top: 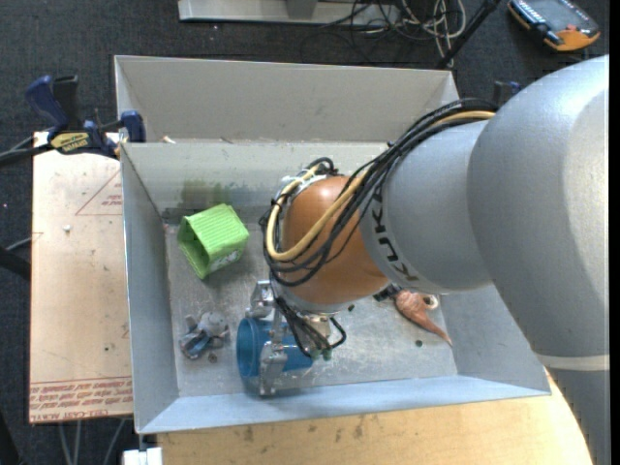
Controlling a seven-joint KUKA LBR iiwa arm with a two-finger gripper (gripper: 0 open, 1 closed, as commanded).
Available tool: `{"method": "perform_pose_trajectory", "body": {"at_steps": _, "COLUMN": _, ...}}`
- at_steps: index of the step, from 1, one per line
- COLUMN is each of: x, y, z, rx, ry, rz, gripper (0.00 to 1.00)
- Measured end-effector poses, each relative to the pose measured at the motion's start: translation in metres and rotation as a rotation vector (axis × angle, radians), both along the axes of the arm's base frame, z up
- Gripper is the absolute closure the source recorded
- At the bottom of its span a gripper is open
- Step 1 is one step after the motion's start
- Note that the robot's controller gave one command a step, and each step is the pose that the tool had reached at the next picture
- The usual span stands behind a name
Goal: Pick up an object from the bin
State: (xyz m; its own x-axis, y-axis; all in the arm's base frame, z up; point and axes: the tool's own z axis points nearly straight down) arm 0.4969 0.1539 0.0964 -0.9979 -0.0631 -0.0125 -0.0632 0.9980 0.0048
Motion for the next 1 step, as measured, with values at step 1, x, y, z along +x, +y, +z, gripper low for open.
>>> {"method": "perform_pose_trajectory", "body": {"at_steps": 1, "x": 0.0239, "y": -0.0172, "z": 0.1055, "rx": -0.005, "ry": 0.011, "rz": 0.026, "gripper": 1.00}}
